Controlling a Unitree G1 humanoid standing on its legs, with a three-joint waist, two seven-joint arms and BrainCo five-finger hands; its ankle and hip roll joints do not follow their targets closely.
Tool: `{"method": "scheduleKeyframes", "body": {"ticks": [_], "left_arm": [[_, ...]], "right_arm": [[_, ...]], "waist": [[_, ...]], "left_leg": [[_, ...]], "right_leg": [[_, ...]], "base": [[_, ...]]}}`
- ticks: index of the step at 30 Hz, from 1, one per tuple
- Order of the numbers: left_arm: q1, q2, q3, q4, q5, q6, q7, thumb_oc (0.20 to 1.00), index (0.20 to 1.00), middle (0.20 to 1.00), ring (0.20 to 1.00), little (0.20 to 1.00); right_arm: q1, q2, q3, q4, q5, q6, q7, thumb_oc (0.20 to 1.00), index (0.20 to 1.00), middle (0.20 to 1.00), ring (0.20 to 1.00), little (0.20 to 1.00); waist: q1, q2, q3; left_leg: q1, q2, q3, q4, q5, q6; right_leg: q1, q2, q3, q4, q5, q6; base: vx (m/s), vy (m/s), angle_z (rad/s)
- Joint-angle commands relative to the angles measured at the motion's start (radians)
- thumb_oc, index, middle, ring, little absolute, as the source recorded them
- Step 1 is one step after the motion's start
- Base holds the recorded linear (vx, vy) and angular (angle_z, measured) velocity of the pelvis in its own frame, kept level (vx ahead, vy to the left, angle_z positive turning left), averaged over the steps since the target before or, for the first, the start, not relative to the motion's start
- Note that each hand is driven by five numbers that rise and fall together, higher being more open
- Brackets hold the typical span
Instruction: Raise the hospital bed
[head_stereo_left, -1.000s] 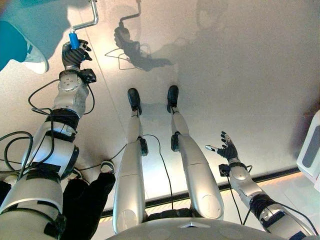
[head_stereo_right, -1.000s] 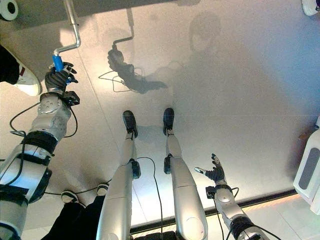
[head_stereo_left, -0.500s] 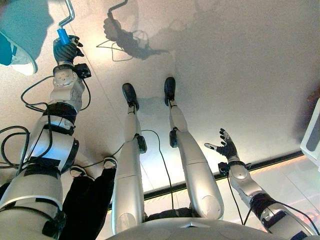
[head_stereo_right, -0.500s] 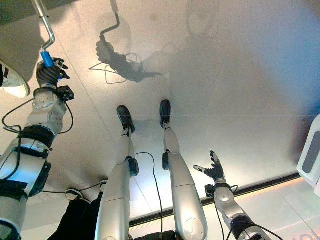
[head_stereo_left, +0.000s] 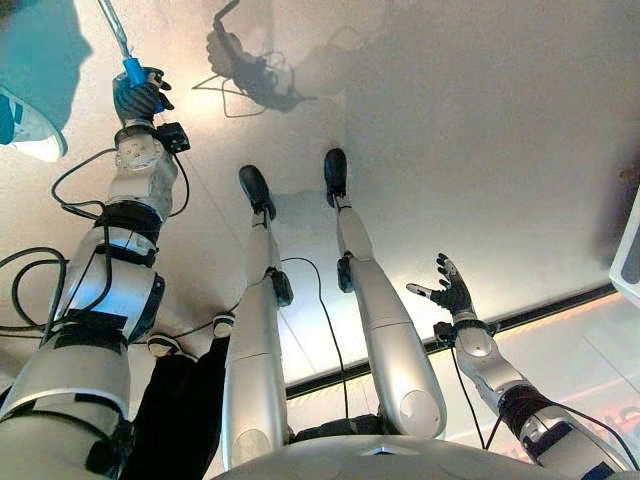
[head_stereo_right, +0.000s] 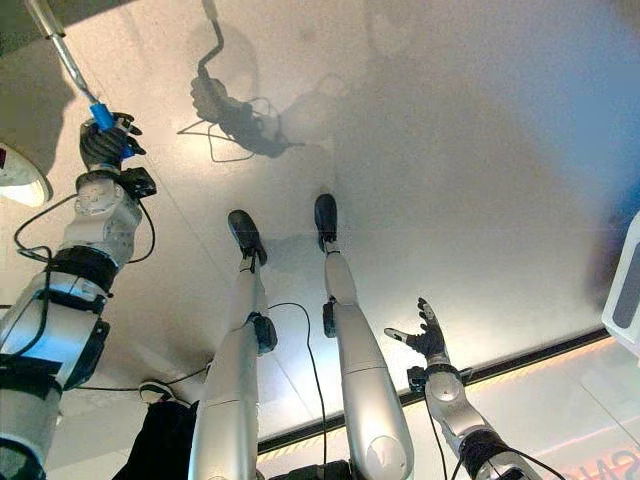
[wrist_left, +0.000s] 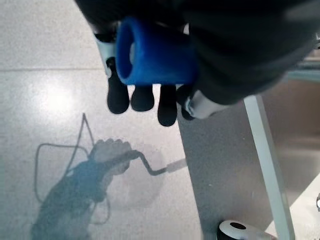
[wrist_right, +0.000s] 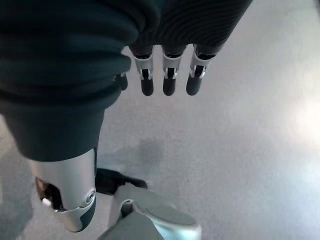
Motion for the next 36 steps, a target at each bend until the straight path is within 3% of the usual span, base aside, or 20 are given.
{"method": "scheduleKeyframes", "body": {"ticks": [1,18,19,20,36], "left_arm": [[-0.058,0.025,-0.001,0.011,0.03,-0.03,0.004,0.2,0.2,0.2,0.2,0.2],[-0.045,0.011,0.007,0.009,0.027,-0.026,0.0,0.2,0.2,0.2,0.2,0.2],[-0.045,0.009,0.006,0.01,0.024,-0.025,-0.004,0.542,0.542,0.542,0.542,0.542],[-0.044,0.009,0.006,0.012,0.025,-0.024,-0.008,1.0,1.0,1.0,1.0,1.0],[0.043,-0.024,0.037,0.0,0.023,-0.018,-0.034,1.0,1.0,1.0,1.0,1.0]], "right_arm": [[0.079,-0.036,0.009,-0.01,-0.01,-0.008,-0.011,1.0,1.0,1.0,1.0,1.0],[0.093,-0.036,0.009,-0.002,-0.012,-0.011,-0.011,1.0,1.0,1.0,1.0,1.0],[0.093,-0.035,0.01,0.002,-0.011,-0.011,-0.01,1.0,1.0,1.0,1.0,1.0],[0.094,-0.035,0.01,0.003,-0.011,-0.011,-0.009,1.0,1.0,1.0,1.0,1.0],[0.082,-0.034,0.013,0.033,-0.013,0.001,-0.006,1.0,1.0,1.0,1.0,1.0]], "waist": [[0.014,-0.045,-0.004],[0.01,-0.034,-0.004],[0.01,-0.031,-0.004],[0.011,-0.031,-0.004],[0.016,-0.021,-0.004]], "left_leg": [[0.085,-0.023,0.041,0.0,-0.079,-0.058],[0.092,-0.017,0.047,0.0,-0.077,-0.06],[0.094,-0.017,0.046,0.0,-0.076,-0.06],[0.094,-0.017,0.046,0.0,-0.076,-0.061],[0.15,-0.018,0.035,0.0,-0.069,-0.067]], "right_leg": [[0.007,-0.032,0.041,0.058,0.0,0.144],[0.001,-0.025,0.047,0.061,0.003,0.14],[0.0,-0.025,0.047,0.061,0.003,0.139],[0.0,-0.025,0.046,0.062,0.003,0.138],[0.053,-0.023,0.033,0.075,0.002,0.129]], "base": [[-0.01,-0.009,-0.03],[0.0,-0.004,-0.02],[0.0,0.0,0.0],[0.0,0.0,0.0],[0.0,0.0,0.0]]}}
